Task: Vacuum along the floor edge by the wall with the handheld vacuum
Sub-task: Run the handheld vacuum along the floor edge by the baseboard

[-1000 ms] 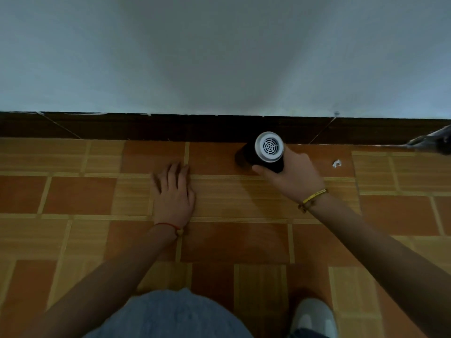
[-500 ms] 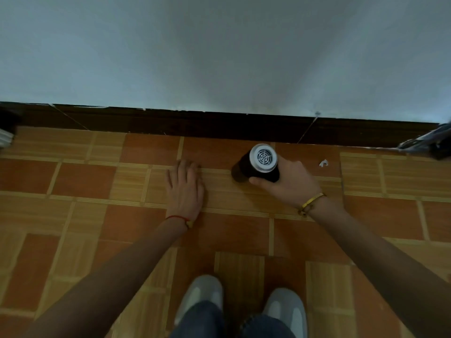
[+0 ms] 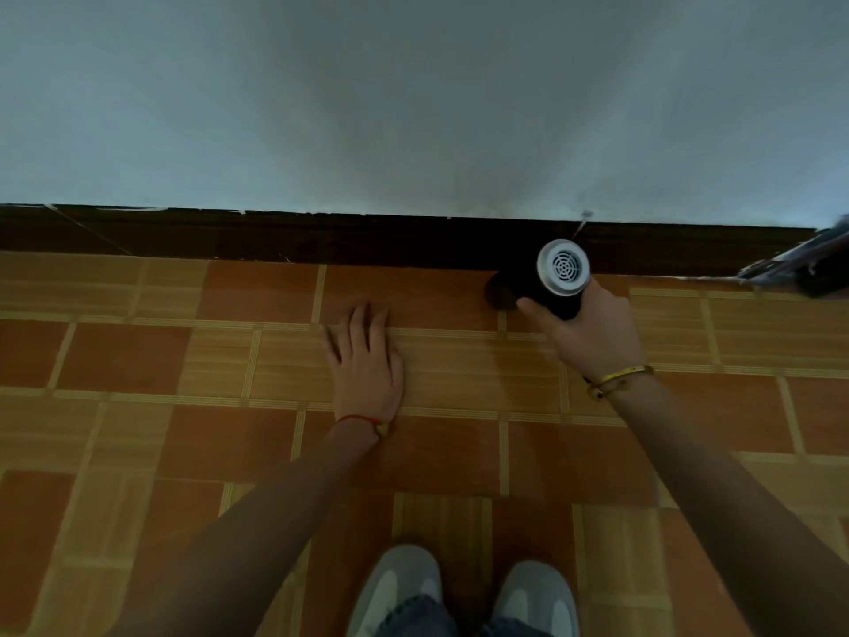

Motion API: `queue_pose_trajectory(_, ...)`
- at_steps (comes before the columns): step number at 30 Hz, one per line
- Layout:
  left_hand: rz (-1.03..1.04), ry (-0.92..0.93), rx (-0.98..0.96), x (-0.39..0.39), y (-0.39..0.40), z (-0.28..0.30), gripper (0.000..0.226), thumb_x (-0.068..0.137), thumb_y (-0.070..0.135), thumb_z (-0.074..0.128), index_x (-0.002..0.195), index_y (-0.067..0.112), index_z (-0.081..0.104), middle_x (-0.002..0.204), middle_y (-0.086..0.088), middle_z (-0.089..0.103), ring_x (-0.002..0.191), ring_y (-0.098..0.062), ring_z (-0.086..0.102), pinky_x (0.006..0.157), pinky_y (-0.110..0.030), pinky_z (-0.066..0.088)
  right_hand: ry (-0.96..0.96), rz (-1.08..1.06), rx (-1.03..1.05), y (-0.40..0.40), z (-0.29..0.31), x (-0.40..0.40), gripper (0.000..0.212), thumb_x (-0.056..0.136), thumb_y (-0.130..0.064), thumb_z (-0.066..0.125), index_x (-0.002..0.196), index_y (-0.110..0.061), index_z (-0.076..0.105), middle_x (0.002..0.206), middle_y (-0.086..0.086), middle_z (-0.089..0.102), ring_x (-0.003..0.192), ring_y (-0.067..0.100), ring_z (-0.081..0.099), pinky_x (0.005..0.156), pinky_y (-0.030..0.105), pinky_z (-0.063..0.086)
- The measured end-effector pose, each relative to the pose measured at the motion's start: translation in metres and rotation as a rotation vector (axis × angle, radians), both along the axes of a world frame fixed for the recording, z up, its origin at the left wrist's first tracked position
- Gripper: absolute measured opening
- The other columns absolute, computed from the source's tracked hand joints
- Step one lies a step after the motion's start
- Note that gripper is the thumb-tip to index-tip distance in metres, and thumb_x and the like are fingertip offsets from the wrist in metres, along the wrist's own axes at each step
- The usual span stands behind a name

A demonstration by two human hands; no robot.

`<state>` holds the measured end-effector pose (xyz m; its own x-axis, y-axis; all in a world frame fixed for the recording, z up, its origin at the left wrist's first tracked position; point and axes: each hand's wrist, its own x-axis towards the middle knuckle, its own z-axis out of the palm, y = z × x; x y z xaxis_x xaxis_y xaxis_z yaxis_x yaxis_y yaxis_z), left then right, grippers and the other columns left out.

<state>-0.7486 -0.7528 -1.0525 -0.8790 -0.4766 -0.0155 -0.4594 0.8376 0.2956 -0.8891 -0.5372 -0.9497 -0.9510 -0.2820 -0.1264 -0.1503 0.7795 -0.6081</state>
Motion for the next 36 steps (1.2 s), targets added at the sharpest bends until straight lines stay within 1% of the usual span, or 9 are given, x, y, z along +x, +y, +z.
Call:
queue_pose_trajectory(2,-0.003,0.010,-0.001,0.000,0.000,-0.001,0.052,0.096,0.033,0.029,0.144,0.017,0.039,0.153,-0.009,0.035,0.146,-0.030,0.024,0.120,-0.059,0.010,0.007,0.006,-0.008,-0.003,0.000,-0.001,0.057,0.078,-0.056,0.067,0.119,-0.018,0.057,0.098,-0.001,0.070,0.097,0.023,0.065,0.073,0.028,0.045)
queue_pose_trajectory(5,-0.007,0.017,-0.005,0.001,-0.001,-0.001,0.053,0.096,0.034,0.029,0.145,0.017,0.039,0.153,-0.009,0.035,0.146,-0.029,0.025,0.120,-0.059,0.010,-0.051,0.098,0.009,-0.015,0.000,-0.001,0.051,0.079,-0.056,0.066,0.114,-0.021,0.058,0.080,-0.013,0.062,0.091,0.022,0.067,0.070,0.024,0.044)
queue_pose_trajectory(9,-0.010,0.020,-0.008,0.001,-0.002,-0.001,0.052,0.096,0.033,0.032,0.145,0.017,0.039,0.152,-0.009,0.037,0.144,-0.030,0.026,0.120,-0.059,0.011,-0.009,0.034,0.013,-0.025,-0.001,-0.001,0.066,0.079,-0.060,0.064,0.131,-0.023,0.050,0.109,0.003,0.069,0.106,0.027,0.062,0.084,0.043,0.054)
queue_pose_trajectory(17,-0.007,0.052,-0.014,0.002,-0.001,-0.001,0.053,0.095,0.034,0.033,0.144,0.017,0.040,0.152,-0.010,0.038,0.143,-0.030,0.029,0.119,-0.059,0.012,-0.093,0.170,-0.030,-0.061,-0.005,0.002,0.072,0.078,-0.063,0.062,0.137,-0.026,0.044,0.118,0.001,0.066,0.112,0.024,0.059,0.088,0.044,0.052)
queue_pose_trajectory(20,-0.012,0.046,-0.008,0.002,-0.001,0.000,0.053,0.095,0.033,0.033,0.144,0.017,0.041,0.153,-0.010,0.037,0.142,-0.031,0.030,0.118,-0.060,0.014,-0.098,0.129,-0.053,-0.054,-0.006,-0.007,0.067,0.077,-0.062,0.064,0.131,-0.024,0.051,0.115,0.000,0.068,0.110,0.020,0.061,0.089,0.038,0.052)
queue_pose_trajectory(25,-0.008,0.042,-0.014,0.001,-0.001,-0.001,0.051,0.096,0.031,0.037,0.144,0.017,0.041,0.152,-0.010,0.037,0.142,-0.030,0.029,0.119,-0.059,0.012,-0.042,0.049,-0.050,-0.029,-0.008,-0.010,0.054,0.077,-0.058,0.067,0.116,-0.021,0.059,0.083,-0.009,0.065,0.085,0.016,0.066,0.066,0.019,0.041)
queue_pose_trajectory(27,-0.007,0.048,-0.016,0.001,-0.001,-0.001,0.050,0.095,0.031,0.037,0.144,0.017,0.041,0.152,-0.009,0.037,0.143,-0.030,0.029,0.119,-0.059,0.011,-0.043,0.064,-0.053,-0.033,-0.009,-0.011,0.057,0.077,-0.057,0.067,0.120,-0.022,0.057,0.094,-0.007,0.068,0.091,0.012,0.063,0.068,0.016,0.042)
queue_pose_trajectory(31,-0.004,0.045,-0.011,0.001,-0.001,-0.002,0.052,0.095,0.032,0.036,0.145,0.017,0.040,0.153,-0.009,0.036,0.144,-0.029,0.028,0.119,-0.059,0.011,-0.072,0.139,-0.110,-0.058,-0.009,-0.008,0.064,0.076,-0.057,0.068,0.129,-0.023,0.053,0.115,-0.001,0.068,0.109,0.018,0.061,0.090,0.034,0.051)
queue_pose_trajectory(36,-0.012,0.061,-0.008,0.001,-0.002,-0.004,0.053,0.094,0.032,0.037,0.145,0.016,0.040,0.153,-0.009,0.036,0.144,-0.029,0.027,0.119,-0.059,0.011,-0.056,0.228,-0.048,-0.094,-0.009,-0.003,0.070,0.076,-0.064,0.063,0.133,-0.026,0.048,0.113,0.002,0.069,0.105,0.024,0.063,0.086,0.042,0.053)
